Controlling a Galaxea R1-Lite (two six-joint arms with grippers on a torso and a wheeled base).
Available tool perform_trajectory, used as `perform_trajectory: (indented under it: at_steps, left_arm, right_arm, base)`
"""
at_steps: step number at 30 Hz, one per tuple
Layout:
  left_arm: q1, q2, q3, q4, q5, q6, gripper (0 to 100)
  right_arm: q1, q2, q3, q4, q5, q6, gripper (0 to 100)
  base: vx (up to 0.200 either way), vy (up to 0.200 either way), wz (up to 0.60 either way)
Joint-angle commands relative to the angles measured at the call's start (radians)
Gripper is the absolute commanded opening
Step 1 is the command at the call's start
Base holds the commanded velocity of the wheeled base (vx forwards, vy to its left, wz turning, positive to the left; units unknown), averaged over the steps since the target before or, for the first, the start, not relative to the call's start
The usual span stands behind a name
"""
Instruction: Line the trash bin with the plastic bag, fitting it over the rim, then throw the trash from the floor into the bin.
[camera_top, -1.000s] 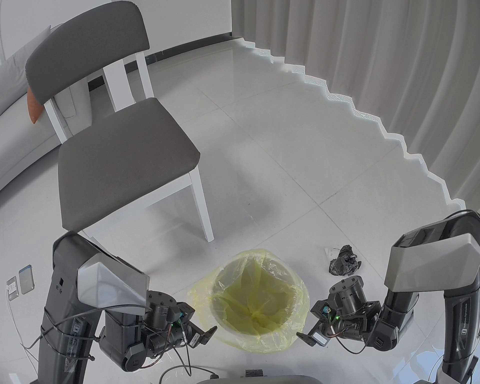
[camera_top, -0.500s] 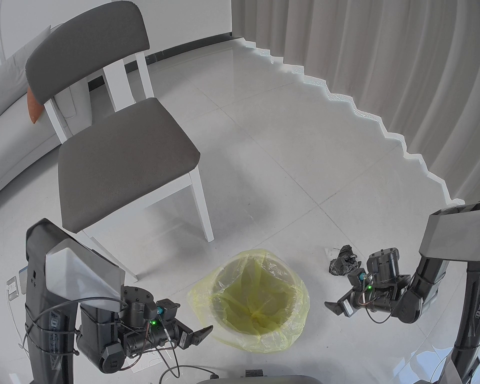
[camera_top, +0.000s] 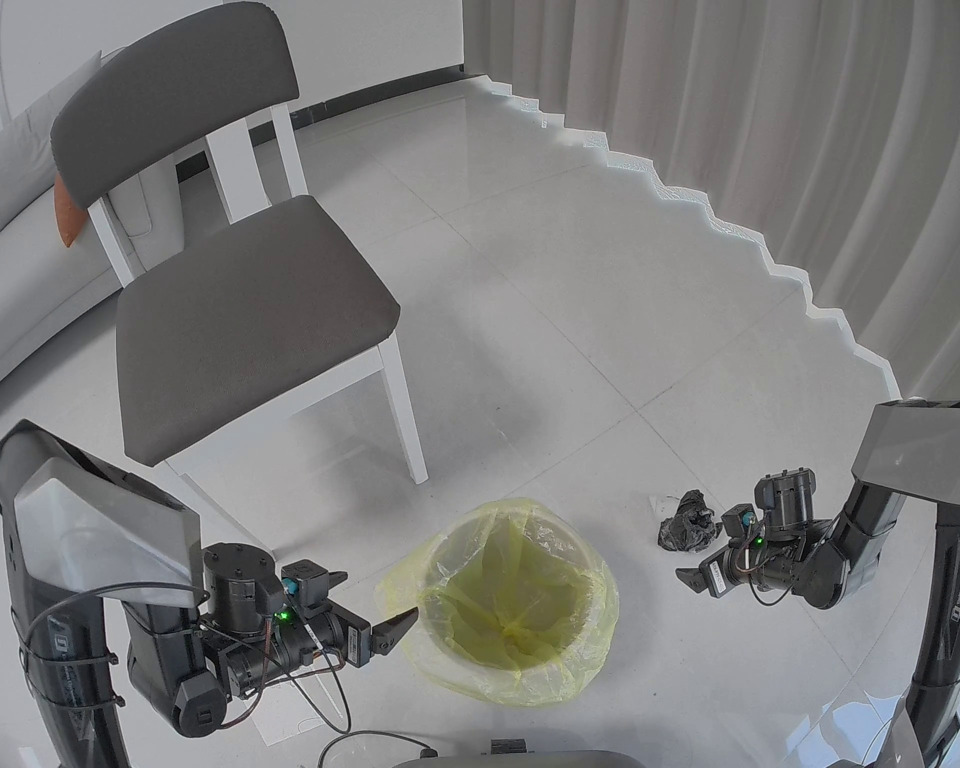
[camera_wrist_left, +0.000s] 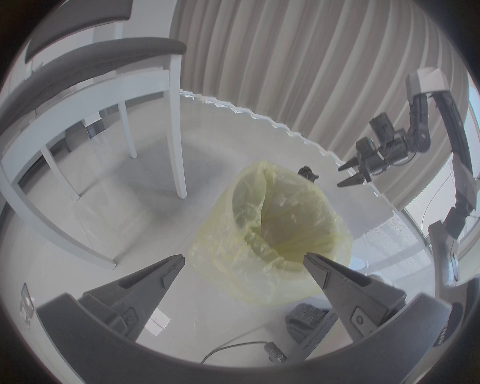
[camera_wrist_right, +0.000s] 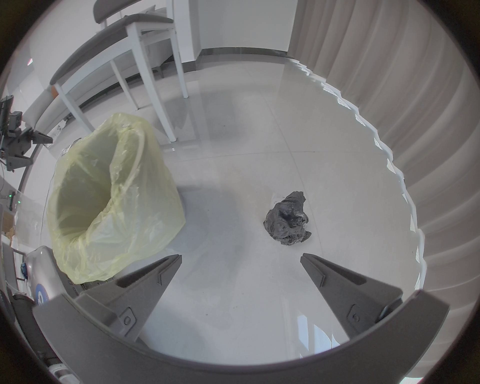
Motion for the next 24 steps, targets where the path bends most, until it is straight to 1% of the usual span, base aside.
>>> perform_trajectory:
  at_steps: [1, 2, 6, 8, 9, 11, 14, 16, 17, 24]
  left_arm:
    - [0.009, -0.053, 0.009, -0.017, 0.005, -0.004, 100]
    - [0.027, -0.059, 0.011, -0.017, 0.009, -0.004, 100]
    - [0.041, -0.084, 0.019, -0.017, 0.012, -0.004, 100]
    - [0.072, -0.093, 0.02, -0.017, 0.014, -0.004, 100]
    - [0.072, -0.093, 0.02, -0.017, 0.014, -0.004, 100]
    - [0.116, -0.105, 0.028, -0.018, 0.035, -0.005, 100]
    - [0.156, -0.124, 0.054, -0.018, 0.068, -0.005, 100]
    - [0.172, -0.138, 0.068, -0.018, 0.071, -0.007, 100]
    - [0.195, -0.168, 0.098, -0.018, 0.071, -0.014, 100]
    - [0.248, -0.257, 0.161, -0.018, 0.071, -0.085, 100]
  right_arm:
    - [-0.018, -0.009, 0.012, -0.002, 0.0, 0.0, 100]
    - [-0.029, -0.028, 0.029, -0.002, 0.0, 0.0, 100]
    - [-0.058, -0.07, 0.044, 0.002, 0.0, 0.0, 100]
    - [-0.089, -0.075, 0.039, 0.011, 0.0, 0.0, 100]
    - [-0.089, -0.075, 0.039, 0.011, 0.0, 0.0, 100]
    - [-0.118, -0.064, 0.019, 0.024, -0.001, 0.006, 100]
    - [-0.121, -0.026, -0.02, 0.024, -0.003, 0.049, 100]
    - [-0.121, -0.012, -0.036, 0.024, -0.004, 0.063, 100]
    - [-0.118, 0.018, -0.065, 0.024, -0.004, 0.075, 100]
    - [-0.104, 0.152, -0.203, 0.027, -0.006, 0.077, 100]
  base:
    - [0.0, 0.0, 0.0]
    - [0.0, 0.0, 0.0]
    - [0.0, 0.0, 0.0]
    - [0.0, 0.0, 0.0]
    - [0.0, 0.0, 0.0]
    - [0.0, 0.0, 0.0]
    - [0.0, 0.0, 0.0]
    - [0.0, 0.0, 0.0]
    - [0.0, 0.0, 0.0]
    - [0.0, 0.0, 0.0]
